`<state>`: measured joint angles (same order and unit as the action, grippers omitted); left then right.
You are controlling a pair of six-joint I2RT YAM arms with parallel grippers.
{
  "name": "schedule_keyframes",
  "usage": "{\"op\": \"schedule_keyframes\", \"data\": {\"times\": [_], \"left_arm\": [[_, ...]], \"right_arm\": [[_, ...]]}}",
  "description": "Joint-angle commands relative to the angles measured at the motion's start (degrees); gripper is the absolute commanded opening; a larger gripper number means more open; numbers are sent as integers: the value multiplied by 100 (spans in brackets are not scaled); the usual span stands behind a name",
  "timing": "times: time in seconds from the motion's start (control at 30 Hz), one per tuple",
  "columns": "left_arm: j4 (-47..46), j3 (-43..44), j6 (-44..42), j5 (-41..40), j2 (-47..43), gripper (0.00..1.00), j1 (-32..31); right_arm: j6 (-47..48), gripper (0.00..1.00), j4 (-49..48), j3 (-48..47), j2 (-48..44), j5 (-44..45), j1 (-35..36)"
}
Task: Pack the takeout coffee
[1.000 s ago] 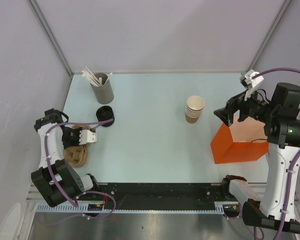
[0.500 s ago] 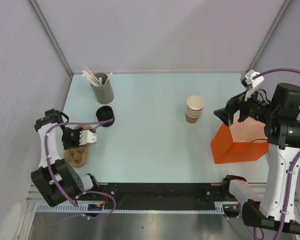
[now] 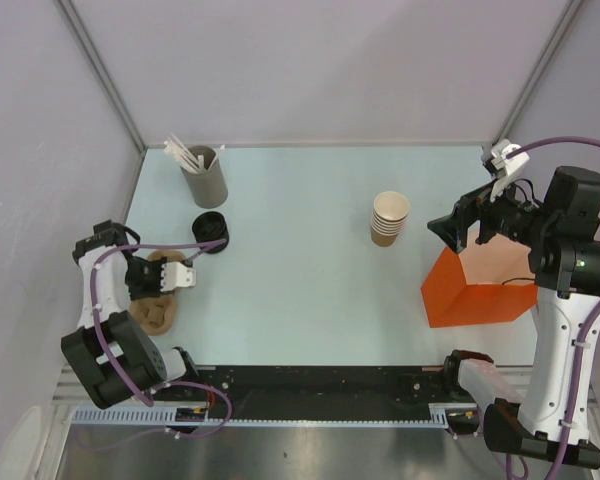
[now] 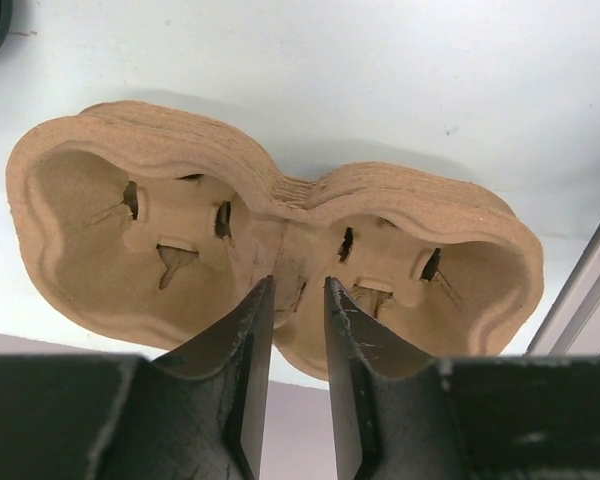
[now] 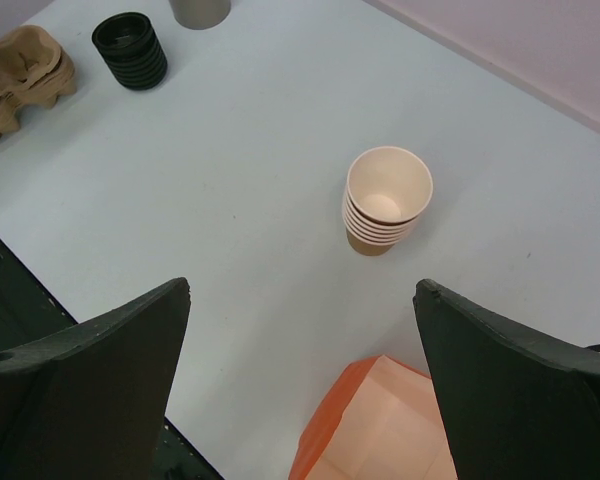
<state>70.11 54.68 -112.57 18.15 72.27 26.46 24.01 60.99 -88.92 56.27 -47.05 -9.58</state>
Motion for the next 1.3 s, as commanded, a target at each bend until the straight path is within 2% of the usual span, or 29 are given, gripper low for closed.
{"op": "schedule_keyframes", "data": {"times": [0.0,0.3,0.5,0.77,1.13,1.17,1.2,1.27], "left_arm": [[-120,17,-731,232,-64,33,35],[-129,281,-660,646,-266,34,26],[-401,-44,-643,154,-29,35,35],[-313,35,-555,92,164,34,44],[-182,61,-581,48,208,15,44],[-155,70,-573,39,200,12,44],[-138,78,-590,39,208,4,35],[-120,78,-590,31,217,0,35]], "right_arm": [[-89,100,-175,7,-64,-147,-61],[-98,100,-184,16,-55,-182,-79],[-89,100,-175,33,-72,-173,-79],[-125,100,-219,33,-37,-200,-105],[-204,100,-263,33,-46,-200,-140],[-204,100,-272,33,-46,-200,-140],[-212,100,-289,33,-46,-191,-140],[-221,100,-290,33,-55,-182,-140]]}}
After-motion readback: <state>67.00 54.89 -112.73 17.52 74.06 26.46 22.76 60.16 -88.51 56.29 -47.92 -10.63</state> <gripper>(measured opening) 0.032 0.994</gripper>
